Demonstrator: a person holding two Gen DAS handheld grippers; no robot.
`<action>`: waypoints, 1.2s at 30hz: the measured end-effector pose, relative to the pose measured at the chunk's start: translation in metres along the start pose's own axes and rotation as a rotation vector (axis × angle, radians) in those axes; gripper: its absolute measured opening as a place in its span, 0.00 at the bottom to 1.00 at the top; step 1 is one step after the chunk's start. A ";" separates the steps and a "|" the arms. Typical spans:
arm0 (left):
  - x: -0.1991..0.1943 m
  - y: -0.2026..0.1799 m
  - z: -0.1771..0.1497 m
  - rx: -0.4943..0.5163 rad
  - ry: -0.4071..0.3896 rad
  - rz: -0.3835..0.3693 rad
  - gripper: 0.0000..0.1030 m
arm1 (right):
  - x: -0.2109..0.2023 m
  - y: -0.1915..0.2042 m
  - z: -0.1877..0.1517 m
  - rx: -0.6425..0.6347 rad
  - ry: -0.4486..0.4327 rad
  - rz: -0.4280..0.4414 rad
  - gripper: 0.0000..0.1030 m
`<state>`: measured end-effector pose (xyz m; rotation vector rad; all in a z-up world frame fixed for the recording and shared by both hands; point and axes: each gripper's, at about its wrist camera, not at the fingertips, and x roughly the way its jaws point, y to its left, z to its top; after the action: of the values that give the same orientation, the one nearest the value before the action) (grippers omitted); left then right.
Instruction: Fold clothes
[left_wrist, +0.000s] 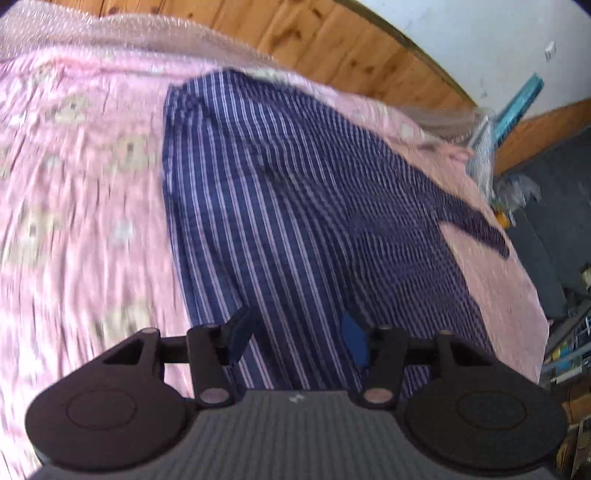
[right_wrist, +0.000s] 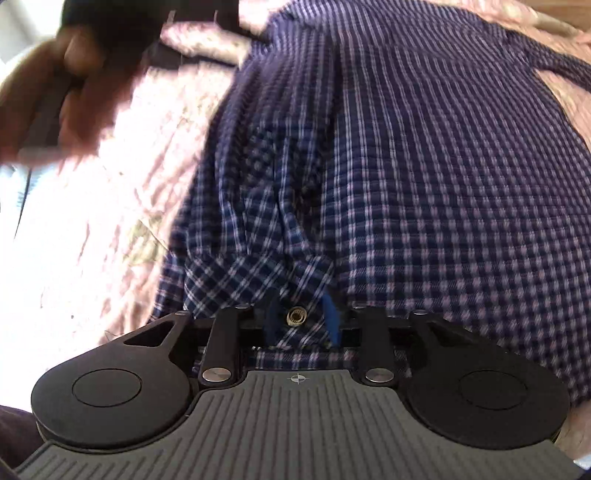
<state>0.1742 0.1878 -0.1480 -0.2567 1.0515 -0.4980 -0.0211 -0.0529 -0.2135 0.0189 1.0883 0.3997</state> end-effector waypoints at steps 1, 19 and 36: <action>-0.003 -0.004 -0.012 -0.009 0.006 0.007 0.52 | -0.005 -0.002 0.003 -0.027 -0.029 0.009 0.35; -0.025 -0.083 -0.104 -0.168 0.032 0.264 0.61 | -0.104 -0.263 0.004 0.345 -0.117 0.120 0.50; 0.060 -0.226 -0.046 -0.152 0.051 0.227 0.62 | -0.132 -0.670 0.076 1.221 -0.541 0.084 0.74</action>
<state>0.0977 -0.0358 -0.1185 -0.2565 1.1538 -0.2214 0.1976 -0.7046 -0.2043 1.1872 0.6498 -0.2443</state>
